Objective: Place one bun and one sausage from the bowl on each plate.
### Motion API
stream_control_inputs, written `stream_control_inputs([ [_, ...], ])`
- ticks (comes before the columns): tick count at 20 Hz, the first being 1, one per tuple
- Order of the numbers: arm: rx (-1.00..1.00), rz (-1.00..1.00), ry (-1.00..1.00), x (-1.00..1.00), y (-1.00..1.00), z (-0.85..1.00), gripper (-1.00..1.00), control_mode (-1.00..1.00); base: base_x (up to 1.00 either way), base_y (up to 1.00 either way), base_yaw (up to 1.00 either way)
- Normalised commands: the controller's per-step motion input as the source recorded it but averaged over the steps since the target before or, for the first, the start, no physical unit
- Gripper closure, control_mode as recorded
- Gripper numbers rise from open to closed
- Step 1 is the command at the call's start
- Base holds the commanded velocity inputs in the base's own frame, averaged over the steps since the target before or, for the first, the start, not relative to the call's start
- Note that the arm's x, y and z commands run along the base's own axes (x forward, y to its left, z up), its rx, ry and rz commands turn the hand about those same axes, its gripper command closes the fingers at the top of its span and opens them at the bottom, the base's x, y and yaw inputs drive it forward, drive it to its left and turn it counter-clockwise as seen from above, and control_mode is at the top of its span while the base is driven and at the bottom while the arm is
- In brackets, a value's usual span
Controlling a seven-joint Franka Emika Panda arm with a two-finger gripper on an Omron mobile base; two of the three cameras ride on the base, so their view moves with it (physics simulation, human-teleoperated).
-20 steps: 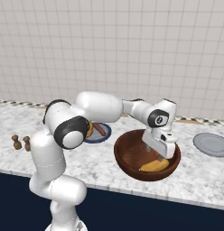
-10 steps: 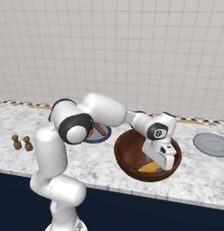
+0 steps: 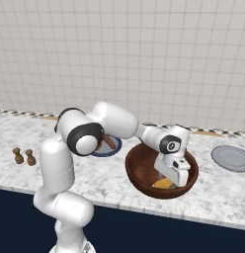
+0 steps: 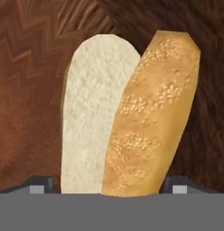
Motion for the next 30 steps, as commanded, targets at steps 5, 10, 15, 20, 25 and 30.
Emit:
stream_control_inputs([
  [5,-0.03,0.0,0.02,0.03,0.05,-0.49,-1.0,-1.0,0.0,0.0,0.0],
  [10,0.0,0.0,0.06,0.0,0.0,-0.36,1.0,-1.0,0.0,0.0,0.0],
  [15,0.0,0.0,0.05,-0.09,0.0,-0.05,1.0,-1.0,0.0,0.0,0.0],
  [20,0.02,0.0,0.0,-0.19,0.0,0.31,1.0,-1.0,0.0,0.0,0.0],
  [25,0.04,0.0,-0.03,-0.02,0.23,0.99,1.0,-1.0,0.0,0.0,0.0],
  [30,0.07,0.1,-0.19,0.0,0.69,0.76,1.0,-1.0,0.0,0.0,0.0],
])
